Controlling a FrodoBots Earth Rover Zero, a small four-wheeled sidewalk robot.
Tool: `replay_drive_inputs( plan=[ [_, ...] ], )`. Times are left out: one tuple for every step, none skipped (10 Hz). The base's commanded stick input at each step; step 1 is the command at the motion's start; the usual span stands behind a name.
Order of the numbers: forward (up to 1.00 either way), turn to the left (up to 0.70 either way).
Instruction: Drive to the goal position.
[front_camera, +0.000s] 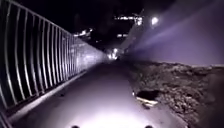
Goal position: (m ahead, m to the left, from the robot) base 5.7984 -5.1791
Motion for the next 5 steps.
replay_drive_inputs(
  plan=[
    [0.5, 0.36],
    [0.5, 0.18],
    [0.5, 0.0],
    [0.5, 0.0],
    [0.5, 0.0]
  ],
)
